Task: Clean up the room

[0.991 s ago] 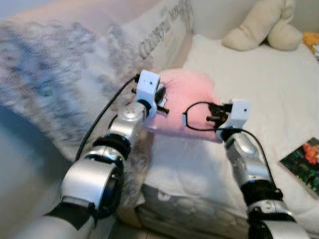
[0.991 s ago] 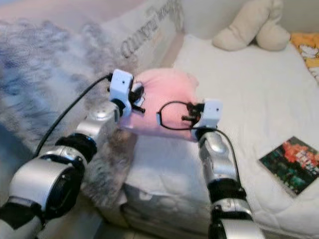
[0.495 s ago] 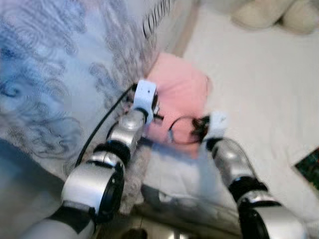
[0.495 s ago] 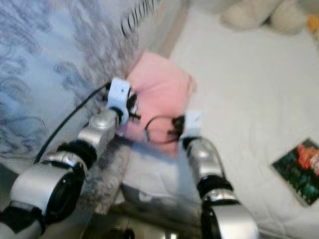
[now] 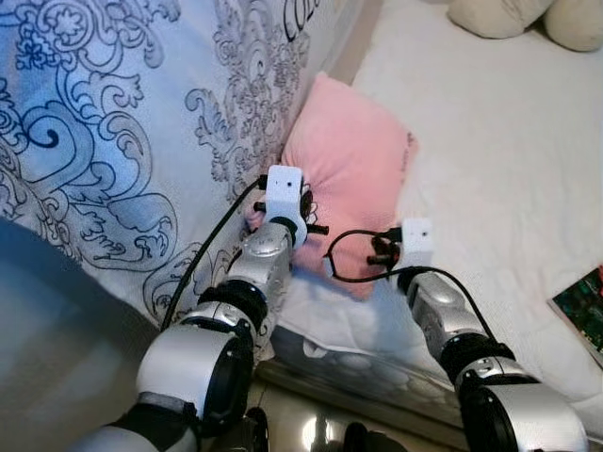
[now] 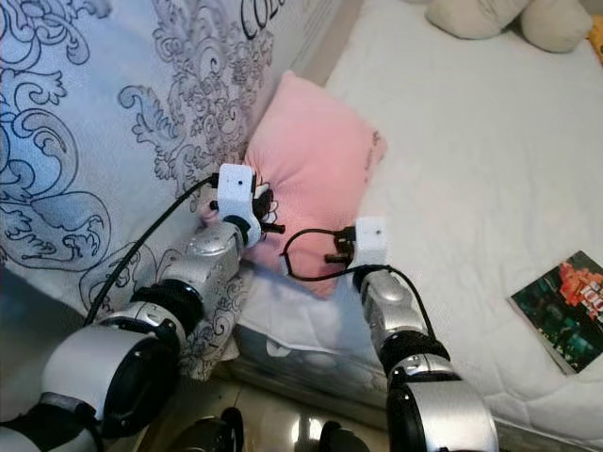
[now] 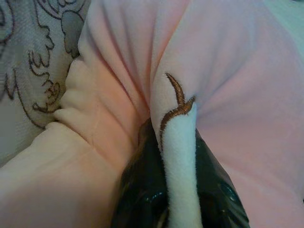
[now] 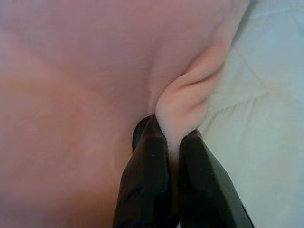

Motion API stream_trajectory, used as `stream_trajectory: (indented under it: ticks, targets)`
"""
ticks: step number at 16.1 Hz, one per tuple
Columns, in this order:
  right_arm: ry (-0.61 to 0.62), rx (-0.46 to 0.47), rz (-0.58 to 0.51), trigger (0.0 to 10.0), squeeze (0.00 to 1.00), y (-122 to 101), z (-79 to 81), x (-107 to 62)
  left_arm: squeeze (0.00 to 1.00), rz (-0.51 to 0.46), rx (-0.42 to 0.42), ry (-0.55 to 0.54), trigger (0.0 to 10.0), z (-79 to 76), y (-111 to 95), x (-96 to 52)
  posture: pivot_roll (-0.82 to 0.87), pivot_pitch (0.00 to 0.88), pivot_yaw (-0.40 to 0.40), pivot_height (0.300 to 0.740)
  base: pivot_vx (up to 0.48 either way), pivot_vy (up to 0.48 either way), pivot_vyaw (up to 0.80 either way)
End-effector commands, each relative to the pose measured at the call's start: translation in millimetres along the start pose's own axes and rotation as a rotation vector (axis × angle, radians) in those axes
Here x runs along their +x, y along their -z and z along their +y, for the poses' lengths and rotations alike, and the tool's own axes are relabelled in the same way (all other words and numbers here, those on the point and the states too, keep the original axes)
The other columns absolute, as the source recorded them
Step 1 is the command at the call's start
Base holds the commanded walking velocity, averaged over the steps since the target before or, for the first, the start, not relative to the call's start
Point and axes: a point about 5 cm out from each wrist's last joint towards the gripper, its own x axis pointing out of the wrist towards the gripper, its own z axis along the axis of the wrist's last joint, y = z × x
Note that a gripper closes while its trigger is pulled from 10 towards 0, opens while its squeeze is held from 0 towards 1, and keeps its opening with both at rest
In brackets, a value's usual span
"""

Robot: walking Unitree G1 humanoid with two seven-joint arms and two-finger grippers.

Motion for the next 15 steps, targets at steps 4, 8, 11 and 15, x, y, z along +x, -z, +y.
stream_trajectory:
  ticks: [4,8,11,15]
  targets:
    - [0.063,0.031,-0.011,10.0,0.0,2.7,-8.2,-2.8,0.14,-0.002,0.305,-0.05,10.0,24.7,-6.2,-2.0,0.05,0.32,-0.013,0.74,0.0,0.0,0.0]
    - [0.053,0.119,0.064,10.0,0.91,24.4,4.6,-5.2,1.0,-0.043,0.521,-0.04,10.0,40.7,-30.5,-0.8,0.06,0.294,-0.003,0.74,0.0,0.0,0.0]
    - [0.059,0.116,0.105,10.0,1.0,39.7,8.1,-10.0,1.0,-0.077,0.483,-0.06,10.0,46.9,-44.6,-0.3,0.04,0.25,0.016,0.74,0.0,0.0,0.0]
    - [0.077,0.054,0.059,10.0,1.0,38.9,5.5,-12.7,1.0,-0.162,0.453,-0.096,10.0,72.3,-53.6,-10.6,0.06,0.195,0.01,0.74,0.0,0.0,0.0]
